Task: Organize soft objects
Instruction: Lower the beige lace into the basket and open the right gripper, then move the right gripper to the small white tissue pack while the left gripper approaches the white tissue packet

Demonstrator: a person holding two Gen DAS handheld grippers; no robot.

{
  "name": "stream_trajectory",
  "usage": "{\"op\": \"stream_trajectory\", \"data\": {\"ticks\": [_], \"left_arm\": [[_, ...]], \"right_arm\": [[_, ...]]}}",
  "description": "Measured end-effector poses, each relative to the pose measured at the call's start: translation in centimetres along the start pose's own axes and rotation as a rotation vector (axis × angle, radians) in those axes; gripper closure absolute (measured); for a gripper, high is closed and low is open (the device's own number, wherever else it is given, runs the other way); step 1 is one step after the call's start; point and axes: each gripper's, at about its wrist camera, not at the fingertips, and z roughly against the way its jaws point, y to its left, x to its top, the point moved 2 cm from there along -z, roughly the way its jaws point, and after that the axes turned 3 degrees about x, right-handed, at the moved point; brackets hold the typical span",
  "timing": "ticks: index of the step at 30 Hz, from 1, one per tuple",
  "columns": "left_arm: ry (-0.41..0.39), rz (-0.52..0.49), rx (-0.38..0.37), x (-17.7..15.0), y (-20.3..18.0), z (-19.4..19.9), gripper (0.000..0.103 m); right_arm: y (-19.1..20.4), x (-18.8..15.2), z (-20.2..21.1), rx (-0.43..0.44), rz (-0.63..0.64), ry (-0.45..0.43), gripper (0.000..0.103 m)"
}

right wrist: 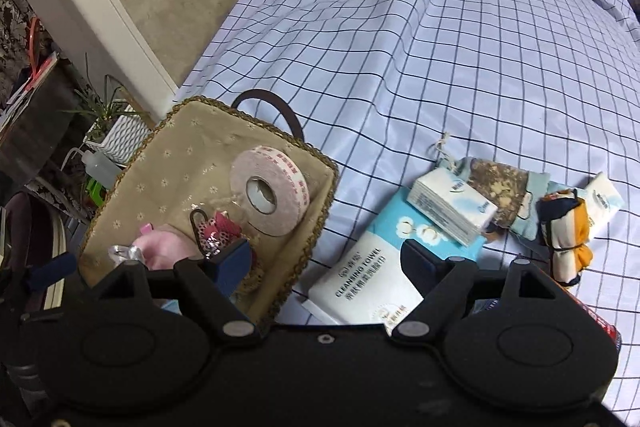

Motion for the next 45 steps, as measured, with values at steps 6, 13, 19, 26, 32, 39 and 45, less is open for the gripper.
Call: {"op": "stream_trajectory", "data": {"ticks": [6, 13, 19, 26, 32, 39, 45], "left_arm": [[-0.006, -0.039, -0.028, -0.2, -1.6, 0.4, 0.024], [-0.007, -0.109, -0.091, -0.5, -4.7, 1.0, 0.024], [-0.006, -0.162, -0.140, -1.0, -7.5, 1.3, 0.024], [0.018, -0.214, -0.191, -1.3, -11.0, 0.7, 0.024], [0.029, -0.262, -0.229, -1.7, -14.3, 0.1, 0.024], [0.041, -0.298, -0.261, -2.1, -17.1, -1.2, 0.024], [0.038, -0.304, -0.274, -1.9, -18.2, -2.4, 0.024]], "right_arm": [[-2.1, -0.7, 1.0, -0.042, -0.002, 0.000, 0.021], [-7.5, -1.8, 2.4, -0.121, -0.058, 0.003, 0.021], [-13.8, -2.6, 3.7, -0.218, -0.138, -0.004, 0.021], [-21.6, -4.0, 5.0, -0.327, -0.276, -0.009, 0.021], [-26.0, -5.2, 4.8, -0.399, -0.373, 0.008, 0.021], [-28.3, -5.7, 2.7, -0.414, -0.406, 0.039, 0.020], [-29.3, -5.4, 1.2, -0.375, -0.498, 0.053, 0.020]]}}
